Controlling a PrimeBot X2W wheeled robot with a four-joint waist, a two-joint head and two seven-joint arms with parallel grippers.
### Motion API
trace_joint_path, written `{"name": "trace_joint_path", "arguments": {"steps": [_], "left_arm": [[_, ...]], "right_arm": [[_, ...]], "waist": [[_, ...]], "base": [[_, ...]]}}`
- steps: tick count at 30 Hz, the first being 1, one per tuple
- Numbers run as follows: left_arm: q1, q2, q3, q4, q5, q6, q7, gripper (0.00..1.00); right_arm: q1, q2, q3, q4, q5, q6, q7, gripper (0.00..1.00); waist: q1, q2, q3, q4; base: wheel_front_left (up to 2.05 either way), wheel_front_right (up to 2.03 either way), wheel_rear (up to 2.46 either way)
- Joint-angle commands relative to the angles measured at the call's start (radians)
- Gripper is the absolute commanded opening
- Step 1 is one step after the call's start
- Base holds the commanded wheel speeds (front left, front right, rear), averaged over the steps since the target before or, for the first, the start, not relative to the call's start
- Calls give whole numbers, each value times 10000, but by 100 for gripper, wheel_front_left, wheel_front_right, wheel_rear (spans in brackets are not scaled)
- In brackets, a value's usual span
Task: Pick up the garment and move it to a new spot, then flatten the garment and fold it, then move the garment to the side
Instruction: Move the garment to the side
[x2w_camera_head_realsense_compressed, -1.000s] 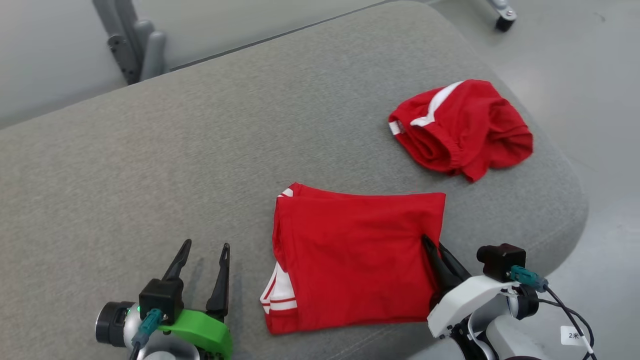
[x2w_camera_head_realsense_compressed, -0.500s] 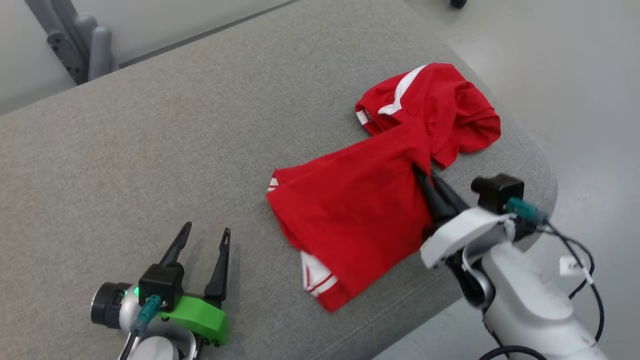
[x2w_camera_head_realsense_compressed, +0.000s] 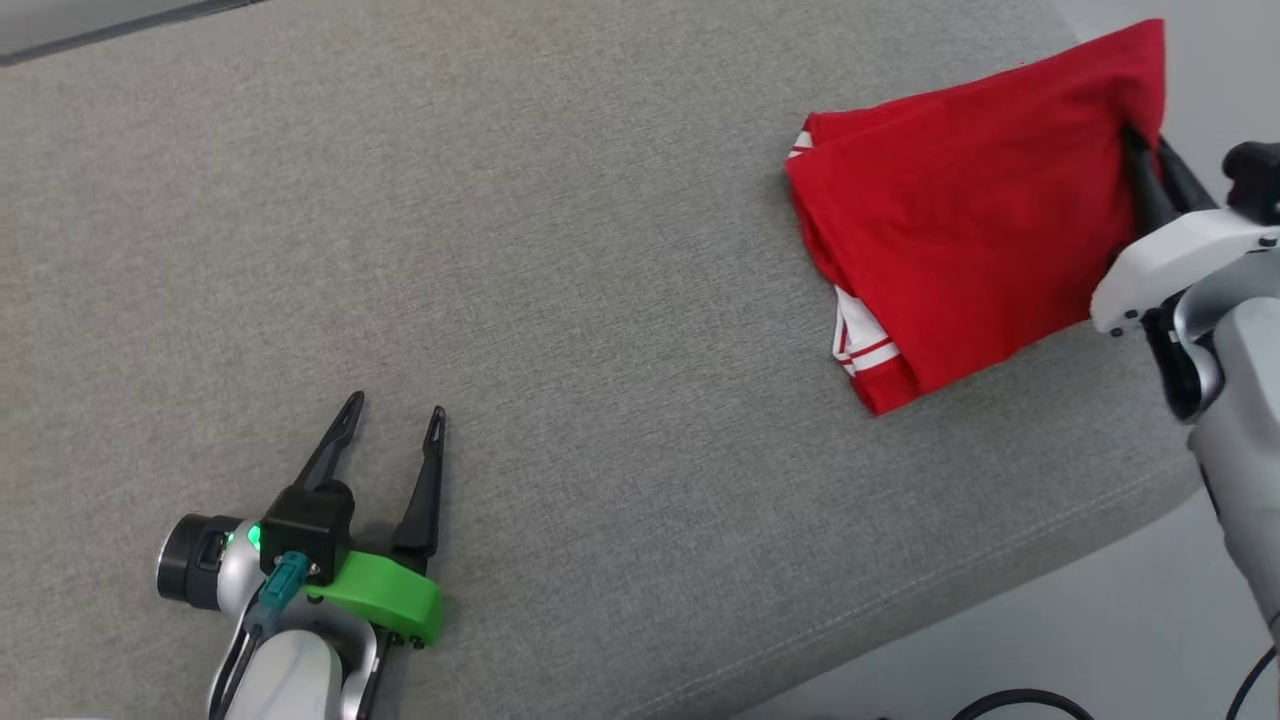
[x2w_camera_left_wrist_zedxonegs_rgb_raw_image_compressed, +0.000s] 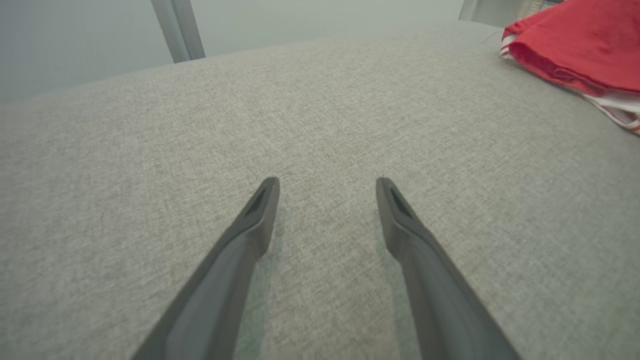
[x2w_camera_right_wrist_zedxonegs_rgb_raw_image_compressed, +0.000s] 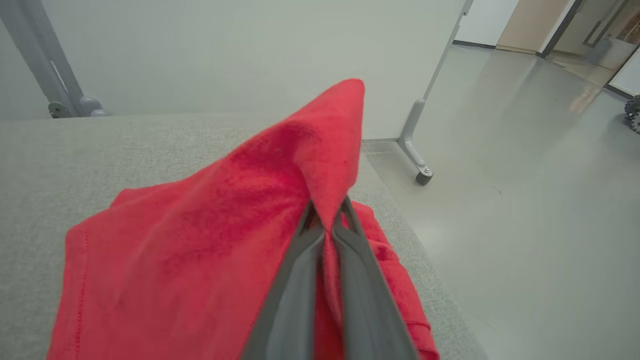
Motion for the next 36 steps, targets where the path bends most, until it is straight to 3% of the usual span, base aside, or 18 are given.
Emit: {"name": "trace_joint_path", "arguments": {"steps": [1,7,12,14,20,25,36], "left_arm": [[-238,30,-15,-36,110,-10,-28,100],[-389,8,9,-15,165,78,-26,100],[-208,-64,186,-76,-9,224,-28,100],[-89,-82,317,-97,-65,299,-28,100],[200,-141,711,-162,-149,496,-28,100],[394,-205,1131,-85,-267,705,-28,100],[1035,-430,1730,276,-443,949,-28,100]], "right_arm": [[-356,-249,-321,292,-382,-19,-28,100],[-373,-151,-2374,220,-1841,-17,-27,100],[382,819,-3615,-741,-2991,-17,-27,100],[804,1446,-3456,-1363,-2976,-17,-27,100],[2294,2412,-1787,-2899,-2205,-19,-28,100],[3296,2719,-690,-3593,-1919,-17,-27,100],[4824,2869,-370,-4084,-2305,-19,-27,100]], "waist": [[-1,0,526,546],[-1,0,466,742],[-1,0,31,930],[-1,0,-194,1008],[-1,0,-832,1338],[-1,0,-1254,1632],[-1,0,-2352,2300]], "base": [[0,0,0],[0,0,0],[0,0,0],[0,0,0],[0,0,0],[0,0,0],[0,0,0]]}}
